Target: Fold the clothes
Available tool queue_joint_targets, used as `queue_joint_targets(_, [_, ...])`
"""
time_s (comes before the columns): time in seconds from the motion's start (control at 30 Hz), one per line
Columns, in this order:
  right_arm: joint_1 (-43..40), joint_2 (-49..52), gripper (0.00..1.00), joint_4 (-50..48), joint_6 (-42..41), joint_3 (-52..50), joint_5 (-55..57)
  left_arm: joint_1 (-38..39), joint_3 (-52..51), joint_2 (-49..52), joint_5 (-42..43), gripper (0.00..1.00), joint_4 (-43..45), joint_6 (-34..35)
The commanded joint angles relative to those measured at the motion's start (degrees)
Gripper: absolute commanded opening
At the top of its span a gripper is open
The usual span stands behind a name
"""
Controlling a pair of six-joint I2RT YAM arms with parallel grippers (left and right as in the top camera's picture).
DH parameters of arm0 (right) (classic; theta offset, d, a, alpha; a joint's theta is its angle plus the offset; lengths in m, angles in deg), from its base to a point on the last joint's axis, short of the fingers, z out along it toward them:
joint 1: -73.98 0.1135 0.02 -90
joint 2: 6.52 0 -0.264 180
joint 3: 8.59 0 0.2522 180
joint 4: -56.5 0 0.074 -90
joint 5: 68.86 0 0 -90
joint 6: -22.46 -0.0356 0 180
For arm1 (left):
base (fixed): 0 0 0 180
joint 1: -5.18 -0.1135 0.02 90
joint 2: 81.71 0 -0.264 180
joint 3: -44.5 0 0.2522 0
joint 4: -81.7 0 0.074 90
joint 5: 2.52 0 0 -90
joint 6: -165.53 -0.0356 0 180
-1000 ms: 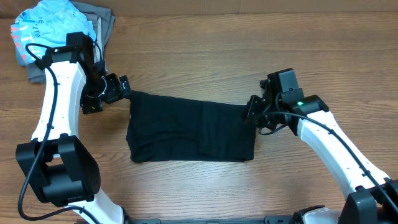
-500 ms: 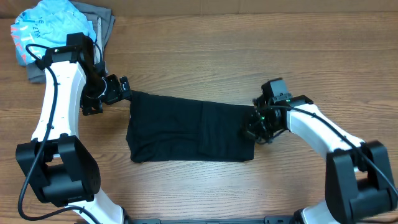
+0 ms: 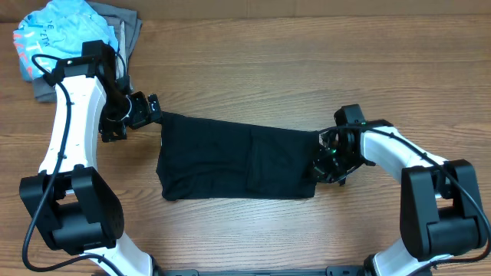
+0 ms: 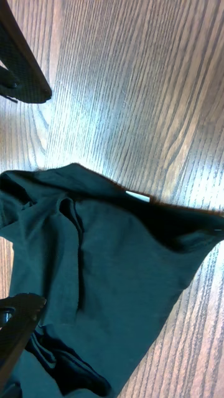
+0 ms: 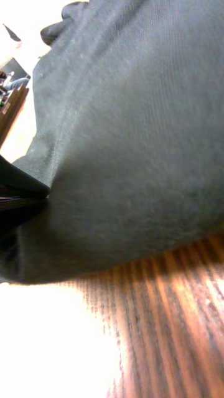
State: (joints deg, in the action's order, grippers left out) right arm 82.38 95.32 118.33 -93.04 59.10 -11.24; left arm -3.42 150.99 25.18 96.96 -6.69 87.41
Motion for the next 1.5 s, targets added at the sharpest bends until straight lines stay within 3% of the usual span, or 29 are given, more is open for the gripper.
queue_joint_targets(0.0, [-0.37, -4.26, 0.04, 2.08, 0.48, 6.05, 0.52, 0.50, 0.26, -0.02, 0.66, 1.00, -0.11, 0.13])
queue_joint_targets(0.1, [0.26, -5.99, 0.06, 1.36, 0.48, 8.20, -3.67, 0.50, 0.26, -0.02, 0.68, 1.00, 0.04, 0.13])
queue_joint_targets(0.27, [3.02, -5.31, 0.21, -3.54, 0.46, 8.00, -6.29, 0.50, 0.26, -0.02, 0.68, 1.00, 0.11, 0.15])
queue_joint_targets(0.67, [17.03, 5.05, 0.20, -18.51, -9.55, 7.41, -8.22, 0.50, 0.26, -0.02, 0.68, 1.00, -0.02, 0.15])
queue_joint_targets(0.97, [23.28, 10.54, 0.22, -21.99, -15.06, 7.41, -8.41, 0.50, 0.26, -0.02, 0.68, 1.00, -0.31, 0.15])
queue_joint_targets(1.03, [24.83, 11.21, 0.16, -22.82, -16.61, 7.43, -8.72, 0.50, 0.26, -0.02, 0.68, 1.00, -0.31, 0.15])
queue_joint_targets(1.1, [25.73, 11.15, 0.05, -23.15, -16.59, 7.56, -8.92, 0.50, 0.26, -0.02, 0.68, 1.00, -0.31, 0.13])
queue_joint_targets(1.33, [25.94, 3.21, 0.04, -18.73, -9.57, 11.56, -6.19, 0.50, 0.26, -0.02, 0.63, 1.00, 0.42, 0.11])
queue_joint_targets(1.4, [25.57, -0.66, 0.05, -14.25, -6.95, 14.08, -2.21, 0.48, 0.26, 0.02, 0.52, 1.00, 1.25, -0.11])
queue_joint_targets(1.47, [25.09, -4.39, 0.17, -8.70, -4.96, 17.03, 3.23, 0.48, 0.26, 0.11, 0.20, 1.00, 2.38, -0.11])
